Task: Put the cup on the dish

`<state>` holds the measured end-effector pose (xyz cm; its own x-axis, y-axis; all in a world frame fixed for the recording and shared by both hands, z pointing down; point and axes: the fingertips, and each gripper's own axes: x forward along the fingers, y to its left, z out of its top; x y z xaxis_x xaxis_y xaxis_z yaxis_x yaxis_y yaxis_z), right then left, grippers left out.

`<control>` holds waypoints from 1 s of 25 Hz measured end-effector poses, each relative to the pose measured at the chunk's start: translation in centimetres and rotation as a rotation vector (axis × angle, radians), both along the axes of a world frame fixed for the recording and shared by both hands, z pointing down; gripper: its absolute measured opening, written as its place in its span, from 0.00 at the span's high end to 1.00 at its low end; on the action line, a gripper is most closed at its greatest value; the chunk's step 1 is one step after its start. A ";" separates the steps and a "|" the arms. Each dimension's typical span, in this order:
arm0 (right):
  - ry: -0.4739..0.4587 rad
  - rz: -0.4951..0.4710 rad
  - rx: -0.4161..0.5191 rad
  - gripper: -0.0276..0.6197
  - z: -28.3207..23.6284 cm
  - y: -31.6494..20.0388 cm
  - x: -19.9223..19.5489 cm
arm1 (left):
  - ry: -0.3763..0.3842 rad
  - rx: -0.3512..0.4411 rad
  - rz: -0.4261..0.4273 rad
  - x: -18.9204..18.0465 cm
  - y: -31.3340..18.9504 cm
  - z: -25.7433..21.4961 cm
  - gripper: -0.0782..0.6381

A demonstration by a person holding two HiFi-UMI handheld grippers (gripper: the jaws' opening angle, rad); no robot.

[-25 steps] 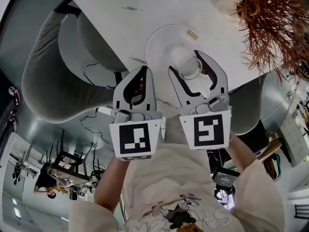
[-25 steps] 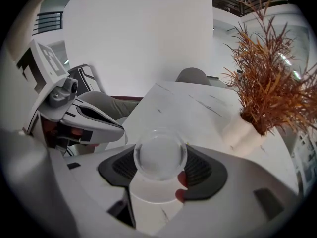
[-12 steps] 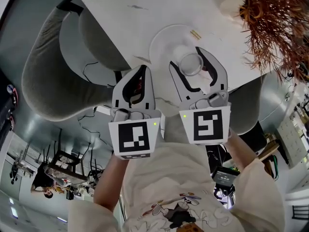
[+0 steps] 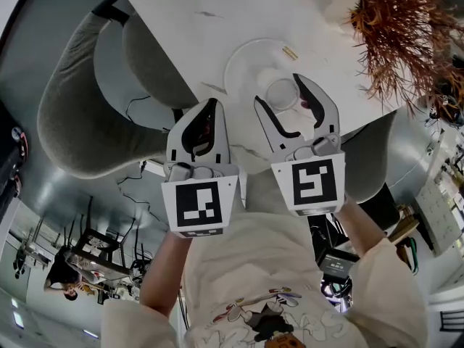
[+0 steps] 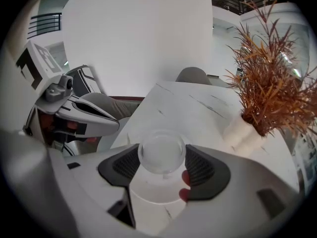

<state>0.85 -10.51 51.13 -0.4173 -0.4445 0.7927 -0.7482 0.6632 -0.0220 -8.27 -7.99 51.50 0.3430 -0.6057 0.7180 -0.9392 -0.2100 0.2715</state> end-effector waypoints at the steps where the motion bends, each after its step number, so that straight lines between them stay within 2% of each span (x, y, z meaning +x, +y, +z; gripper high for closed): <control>1: -0.010 0.005 -0.011 0.54 -0.1 0.1 0.0 | -0.002 0.004 0.001 0.0 0.0 -0.3 0.88; 4: -0.039 0.028 -0.030 0.54 -0.3 0.3 0.0 | -0.010 0.020 0.001 0.0 0.0 -1.1 0.88; 8: -0.055 0.041 0.005 0.54 -1.0 0.3 0.0 | -0.018 0.041 -0.006 -0.1 0.0 -2.3 0.88; 14: -0.036 -0.015 -0.004 0.54 -3.0 0.6 -0.4 | -0.027 0.063 -0.008 -0.1 0.3 -4.3 0.88; 25: -0.046 -0.057 0.045 0.54 -6.3 1.0 -0.9 | -0.048 0.106 -0.036 -0.3 1.1 -7.9 0.88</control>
<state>-0.08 -9.54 44.83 -0.4783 -0.4536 0.7520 -0.7081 0.7057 -0.0247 -8.60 -6.91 43.56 0.2861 -0.6908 0.6641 -0.9582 -0.2009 0.2038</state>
